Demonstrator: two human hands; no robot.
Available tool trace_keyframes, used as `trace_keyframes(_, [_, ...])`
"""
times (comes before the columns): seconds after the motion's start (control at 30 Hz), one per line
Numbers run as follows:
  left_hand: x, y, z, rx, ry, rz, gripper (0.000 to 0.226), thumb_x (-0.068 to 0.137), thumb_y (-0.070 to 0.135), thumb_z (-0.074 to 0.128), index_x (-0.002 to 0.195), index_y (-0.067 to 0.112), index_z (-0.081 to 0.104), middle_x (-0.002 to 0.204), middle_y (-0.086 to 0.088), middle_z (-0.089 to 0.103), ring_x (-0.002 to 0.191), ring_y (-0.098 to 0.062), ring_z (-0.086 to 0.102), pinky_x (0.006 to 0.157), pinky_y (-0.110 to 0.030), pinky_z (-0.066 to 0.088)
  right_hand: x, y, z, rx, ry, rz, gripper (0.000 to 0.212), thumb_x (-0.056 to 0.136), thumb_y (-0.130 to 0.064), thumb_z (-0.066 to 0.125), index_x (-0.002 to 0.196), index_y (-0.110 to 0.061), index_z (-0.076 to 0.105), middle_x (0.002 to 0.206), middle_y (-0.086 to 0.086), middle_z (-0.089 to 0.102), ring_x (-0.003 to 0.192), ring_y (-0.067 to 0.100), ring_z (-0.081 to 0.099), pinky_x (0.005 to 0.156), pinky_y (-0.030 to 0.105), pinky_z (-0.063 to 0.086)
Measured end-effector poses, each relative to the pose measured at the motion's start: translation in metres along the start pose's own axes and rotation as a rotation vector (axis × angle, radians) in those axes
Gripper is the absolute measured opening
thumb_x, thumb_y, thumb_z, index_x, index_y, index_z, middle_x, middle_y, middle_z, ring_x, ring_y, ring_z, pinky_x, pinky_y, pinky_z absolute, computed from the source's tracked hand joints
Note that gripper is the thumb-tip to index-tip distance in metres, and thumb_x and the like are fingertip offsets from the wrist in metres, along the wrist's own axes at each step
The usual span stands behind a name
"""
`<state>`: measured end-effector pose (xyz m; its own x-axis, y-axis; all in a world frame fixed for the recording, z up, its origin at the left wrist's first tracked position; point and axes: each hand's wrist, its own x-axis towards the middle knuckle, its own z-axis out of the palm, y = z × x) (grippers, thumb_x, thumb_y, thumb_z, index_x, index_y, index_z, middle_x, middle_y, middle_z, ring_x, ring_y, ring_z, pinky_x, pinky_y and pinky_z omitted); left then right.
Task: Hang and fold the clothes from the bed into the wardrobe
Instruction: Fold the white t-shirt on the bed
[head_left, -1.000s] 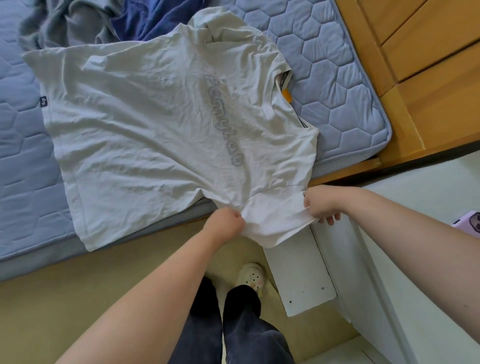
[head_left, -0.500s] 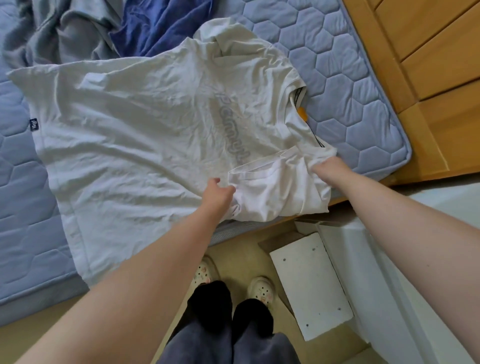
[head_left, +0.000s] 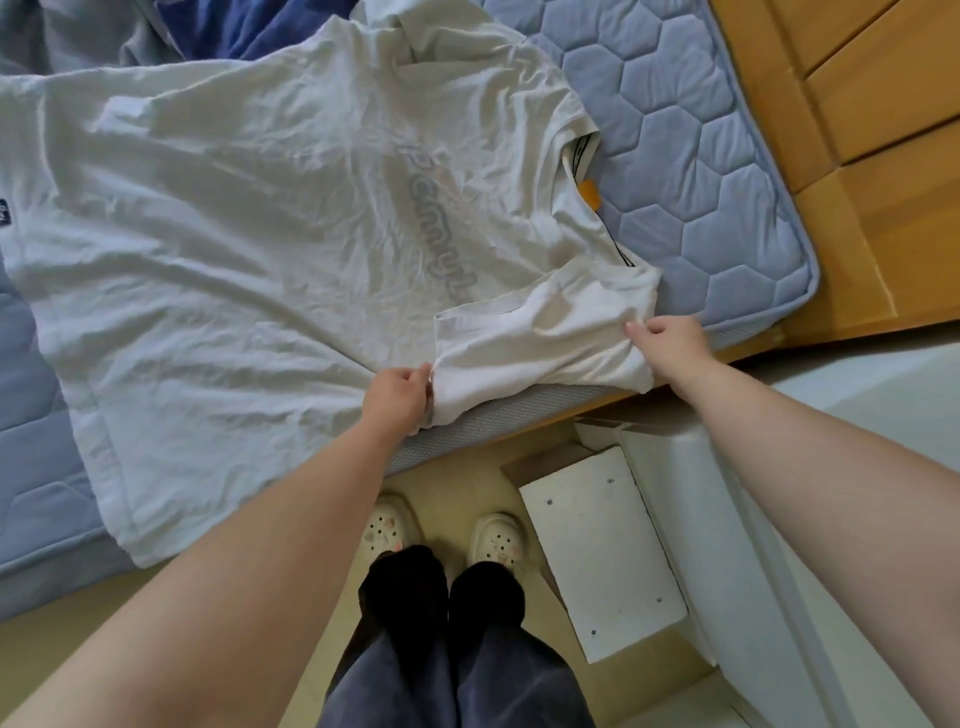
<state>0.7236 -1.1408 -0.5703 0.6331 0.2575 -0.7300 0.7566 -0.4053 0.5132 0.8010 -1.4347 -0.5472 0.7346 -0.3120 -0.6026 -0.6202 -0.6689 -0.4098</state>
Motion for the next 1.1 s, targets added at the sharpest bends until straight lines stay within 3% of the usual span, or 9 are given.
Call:
trace_keyframes(0.17, [-0.014,-0.007,0.011,0.116,-0.082,0.132,0.05,0.097,0.049,0.043,0.07,0.008,0.053,0.063,-0.005,0.053,0.06,-0.02,0.048,0.06,-0.033,0.036,0.006,0.009,0.007,0.208,0.194,0.212,0.048,0.095,-0.046,0.044,0.109,-0.003,0.061,0.098,0.01,0.058,0.087,0.026,0.051,0.073,0.033,0.038])
trace_keyframes(0.33, [-0.016,-0.012,0.017,0.119,-0.042,0.112,0.043,0.095,0.039,0.051,0.063,0.01,0.048,0.055,-0.003,0.041,0.054,-0.019,0.037,0.053,-0.03,0.024,0.017,0.002,0.006,0.185,-0.006,0.155,0.033,0.091,-0.038,0.057,0.104,-0.008,0.064,0.103,0.01,0.063,0.089,0.028,0.059,0.077,0.035,0.047])
trace_keyframes(0.5, [-0.012,-0.011,0.017,0.147,-0.039,0.114,0.048,0.099,0.037,0.044,0.078,-0.002,0.062,0.062,-0.008,0.047,0.061,-0.023,0.044,0.056,-0.032,0.028,0.029,-0.004,-0.011,0.06,0.263,0.05,0.031,0.096,-0.036,0.051,0.088,-0.01,0.066,0.089,0.01,0.061,0.084,0.028,0.056,0.071,0.031,0.038])
trace_keyframes(0.6, [-0.011,-0.017,0.017,0.152,-0.048,0.161,0.04,0.096,0.042,0.05,0.072,0.01,0.054,0.062,0.0,0.047,0.062,-0.021,0.045,0.055,-0.031,0.029,0.028,-0.001,-0.007,0.112,0.155,0.115,0.053,0.095,-0.051,0.044,0.106,-0.003,0.063,0.103,0.013,0.061,0.095,0.031,0.057,0.078,0.035,0.044])
trace_keyframes(0.7, [-0.015,-0.025,0.016,0.147,-0.053,0.218,0.025,0.084,0.038,0.069,0.074,0.025,0.05,0.063,0.014,0.044,0.059,-0.007,0.043,0.051,-0.022,0.031,0.016,0.006,-0.004,0.202,-0.022,0.176,0.067,0.081,-0.062,0.06,0.119,-0.007,0.057,0.107,0.005,0.061,0.095,0.025,0.059,0.078,0.035,0.047])
trace_keyframes(0.77, [-0.017,-0.029,0.016,0.244,-0.053,0.296,0.021,0.078,0.023,0.074,0.077,0.024,0.053,0.066,0.013,0.047,0.064,-0.012,0.048,0.051,-0.02,0.031,0.009,0.012,-0.006,0.22,-0.234,0.169,0.064,0.077,-0.051,0.072,0.123,-0.009,0.056,0.114,0.004,0.063,0.103,0.024,0.059,0.083,0.034,0.047])
trace_keyframes(0.87, [-0.015,-0.031,0.016,0.291,-0.041,0.329,0.02,0.076,0.007,0.065,0.095,0.013,0.066,0.078,0.003,0.06,0.076,-0.019,0.053,0.058,-0.027,0.038,0.008,0.016,-0.013,0.275,-0.425,0.222,0.045,0.08,-0.011,0.074,0.121,-0.011,0.055,0.12,0.006,0.064,0.103,0.021,0.061,0.07,0.028,0.047])
trace_keyframes(0.93, [-0.012,-0.031,0.015,0.307,-0.037,0.306,0.018,0.079,0.007,0.061,0.096,0.011,0.067,0.08,-0.001,0.062,0.077,-0.021,0.053,0.062,-0.029,0.039,0.009,0.019,-0.018,0.431,-0.446,0.34,0.029,0.086,0.001,0.064,0.111,-0.012,0.058,0.116,0.007,0.065,0.095,0.02,0.063,0.071,0.031,0.05])
trace_keyframes(1.1, [-0.01,-0.028,0.011,0.404,-0.079,0.316,0.009,0.082,0.006,0.056,0.082,0.011,0.064,0.068,0.001,0.054,0.075,-0.025,0.05,0.055,-0.029,0.03,0.008,0.015,-0.024,0.629,-0.214,0.535,0.019,0.094,-0.015,0.058,0.112,-0.012,0.059,0.091,0.003,0.063,0.069,0.013,0.055,0.059,0.026,0.044])
